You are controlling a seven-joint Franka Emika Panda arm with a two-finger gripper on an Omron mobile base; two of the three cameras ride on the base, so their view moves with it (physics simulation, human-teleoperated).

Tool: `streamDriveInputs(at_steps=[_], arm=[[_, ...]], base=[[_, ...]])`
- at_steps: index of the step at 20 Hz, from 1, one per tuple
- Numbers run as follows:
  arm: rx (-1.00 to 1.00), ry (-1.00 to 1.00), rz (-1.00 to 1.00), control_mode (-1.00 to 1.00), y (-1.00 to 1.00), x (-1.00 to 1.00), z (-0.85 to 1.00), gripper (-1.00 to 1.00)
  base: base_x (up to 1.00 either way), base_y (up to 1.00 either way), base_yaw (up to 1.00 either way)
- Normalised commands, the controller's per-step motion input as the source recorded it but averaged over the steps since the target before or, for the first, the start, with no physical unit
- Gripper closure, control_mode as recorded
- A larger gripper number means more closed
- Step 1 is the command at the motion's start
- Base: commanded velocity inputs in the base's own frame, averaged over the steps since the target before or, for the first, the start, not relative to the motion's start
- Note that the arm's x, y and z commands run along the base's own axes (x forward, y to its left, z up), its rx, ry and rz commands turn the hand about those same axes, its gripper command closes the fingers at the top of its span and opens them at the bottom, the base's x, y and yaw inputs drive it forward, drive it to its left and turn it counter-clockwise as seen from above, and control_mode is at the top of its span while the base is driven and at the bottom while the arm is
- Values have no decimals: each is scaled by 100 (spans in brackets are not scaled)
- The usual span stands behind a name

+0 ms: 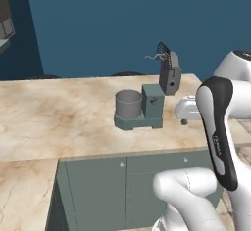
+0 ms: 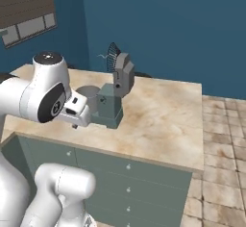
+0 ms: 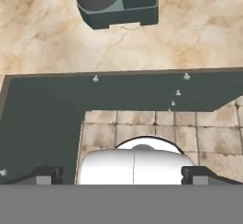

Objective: Close the stand mixer head.

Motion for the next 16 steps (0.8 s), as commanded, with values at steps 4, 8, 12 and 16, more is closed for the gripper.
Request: streamDriveInputs(at_steps=[4, 8, 12, 16], arm=[[3, -6, -23, -100, -16, 40, 11, -100], [19, -6, -5, -100, -57, 33, 39, -100], [11, -18, 17, -100, -74, 9, 58, -100], [0, -32, 31, -100, -83, 0, 59, -100]], base=[[0, 0, 0], [0, 0, 0], [0, 0, 0], [0, 0, 0]])
